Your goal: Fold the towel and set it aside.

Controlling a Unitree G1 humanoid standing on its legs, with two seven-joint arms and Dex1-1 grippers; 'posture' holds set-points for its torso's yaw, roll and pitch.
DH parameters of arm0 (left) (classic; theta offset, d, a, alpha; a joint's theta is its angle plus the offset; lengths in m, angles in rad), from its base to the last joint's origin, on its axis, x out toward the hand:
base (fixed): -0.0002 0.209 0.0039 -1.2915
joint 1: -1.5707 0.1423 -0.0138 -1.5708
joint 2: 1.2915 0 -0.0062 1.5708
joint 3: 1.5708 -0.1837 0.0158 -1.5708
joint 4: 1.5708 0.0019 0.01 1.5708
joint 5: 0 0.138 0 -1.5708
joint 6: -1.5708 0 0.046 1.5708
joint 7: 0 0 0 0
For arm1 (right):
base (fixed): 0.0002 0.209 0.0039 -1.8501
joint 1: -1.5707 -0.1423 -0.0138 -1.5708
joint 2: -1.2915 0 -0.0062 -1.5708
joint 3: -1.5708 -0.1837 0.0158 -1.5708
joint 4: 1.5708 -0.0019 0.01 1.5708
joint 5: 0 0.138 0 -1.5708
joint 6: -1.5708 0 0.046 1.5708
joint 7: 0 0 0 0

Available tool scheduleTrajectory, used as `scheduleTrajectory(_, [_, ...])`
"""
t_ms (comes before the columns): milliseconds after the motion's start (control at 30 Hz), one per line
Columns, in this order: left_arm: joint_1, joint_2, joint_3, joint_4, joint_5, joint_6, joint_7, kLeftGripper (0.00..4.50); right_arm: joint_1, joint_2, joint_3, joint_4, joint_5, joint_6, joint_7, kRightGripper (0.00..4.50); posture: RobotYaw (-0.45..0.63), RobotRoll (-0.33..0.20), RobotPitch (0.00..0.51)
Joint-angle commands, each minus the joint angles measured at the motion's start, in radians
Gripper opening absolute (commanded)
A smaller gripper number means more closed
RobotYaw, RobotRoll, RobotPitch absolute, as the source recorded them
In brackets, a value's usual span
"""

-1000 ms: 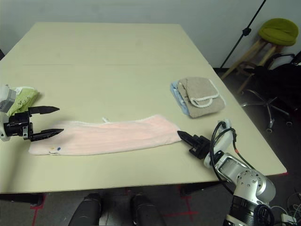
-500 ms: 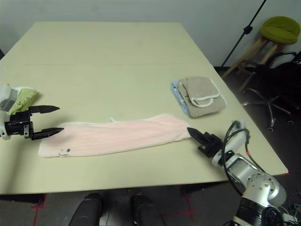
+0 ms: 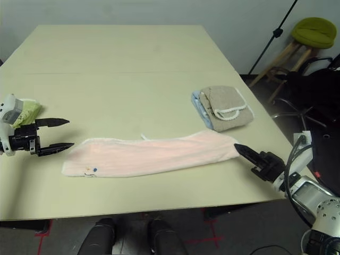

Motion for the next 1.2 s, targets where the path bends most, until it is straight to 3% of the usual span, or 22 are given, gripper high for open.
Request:
scheduleTrajectory(33, [0.002,-0.003,-0.003,0.004,0.006,-0.007,0.0,4.5,-0.033,-0.002,0.06,-0.045,0.025,0.016,0.029,0.02,0.11,0.0,0.152])
scheduleTrajectory(567, [0.02,-0.005,0.005,-0.007,0.001,-0.005,0.024,4.5,-0.1,-0.021,0.266,-0.138,0.035,0.048,0.135,0.02,0.14,0.0,0.138])
scheduleTrajectory(1200, [0.075,0.015,0.034,-0.049,-0.012,0.004,0.028,4.5,-0.263,0.141,0.566,-0.135,-0.071,0.037,0.097,0.02,0.19,0.0,0.135])
